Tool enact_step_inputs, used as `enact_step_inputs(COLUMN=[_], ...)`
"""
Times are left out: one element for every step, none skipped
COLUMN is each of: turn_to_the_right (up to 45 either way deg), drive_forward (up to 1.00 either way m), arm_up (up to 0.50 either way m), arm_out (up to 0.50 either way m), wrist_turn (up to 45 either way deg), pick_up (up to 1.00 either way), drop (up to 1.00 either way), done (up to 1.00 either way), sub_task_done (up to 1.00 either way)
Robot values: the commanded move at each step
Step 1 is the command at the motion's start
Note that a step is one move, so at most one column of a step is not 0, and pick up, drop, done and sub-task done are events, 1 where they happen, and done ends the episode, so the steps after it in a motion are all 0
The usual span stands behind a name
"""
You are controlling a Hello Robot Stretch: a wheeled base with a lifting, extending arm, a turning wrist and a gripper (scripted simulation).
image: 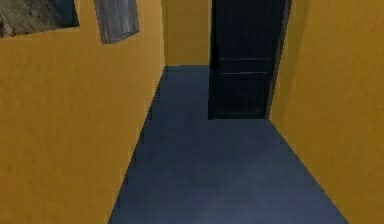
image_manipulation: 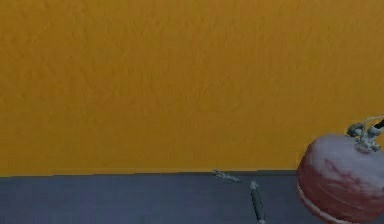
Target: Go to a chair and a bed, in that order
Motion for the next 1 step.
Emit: enact_step_inputs(turn_to_the_right=[0.0], drive_forward=[1.00], arm_up=[0.00], arm_out=[0.00], wrist_turn=[0.0], pick_up=[0.00], drop=[0.00], done=[0.00], sub_task_done=[0.00])
